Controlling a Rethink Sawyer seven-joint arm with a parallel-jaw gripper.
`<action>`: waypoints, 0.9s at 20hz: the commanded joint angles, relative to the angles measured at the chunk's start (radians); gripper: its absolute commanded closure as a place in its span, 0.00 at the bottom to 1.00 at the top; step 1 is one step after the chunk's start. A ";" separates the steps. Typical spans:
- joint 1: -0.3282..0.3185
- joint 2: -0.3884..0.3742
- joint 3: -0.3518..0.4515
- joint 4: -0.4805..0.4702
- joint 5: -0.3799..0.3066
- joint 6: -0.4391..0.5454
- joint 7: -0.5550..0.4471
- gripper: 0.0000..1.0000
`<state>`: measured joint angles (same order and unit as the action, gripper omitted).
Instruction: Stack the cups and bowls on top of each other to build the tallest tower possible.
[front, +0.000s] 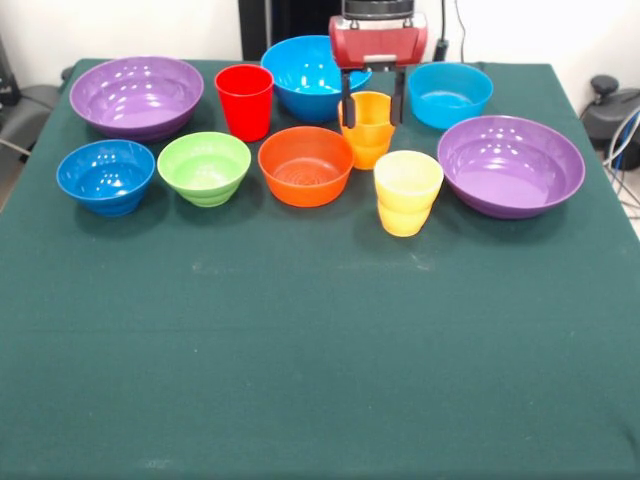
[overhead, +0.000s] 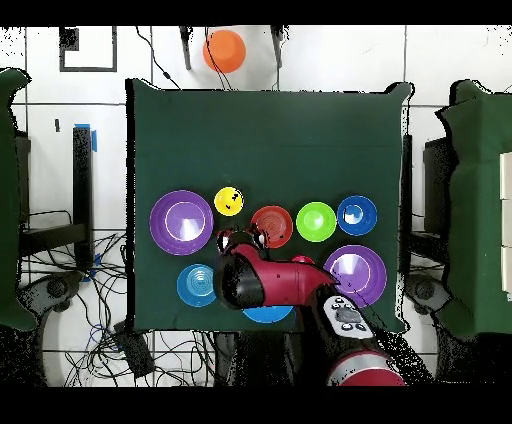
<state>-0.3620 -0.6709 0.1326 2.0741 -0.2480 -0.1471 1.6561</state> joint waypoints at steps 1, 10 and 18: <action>-0.025 -0.021 0.138 0.050 -0.057 0.077 0.111 0.00; 0.023 -0.001 0.093 0.044 -0.029 0.031 0.140 0.00; 0.136 0.032 0.006 0.041 0.010 -0.048 0.188 0.00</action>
<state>-0.2840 -0.6875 0.1294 2.0855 -0.2480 -0.1471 1.6561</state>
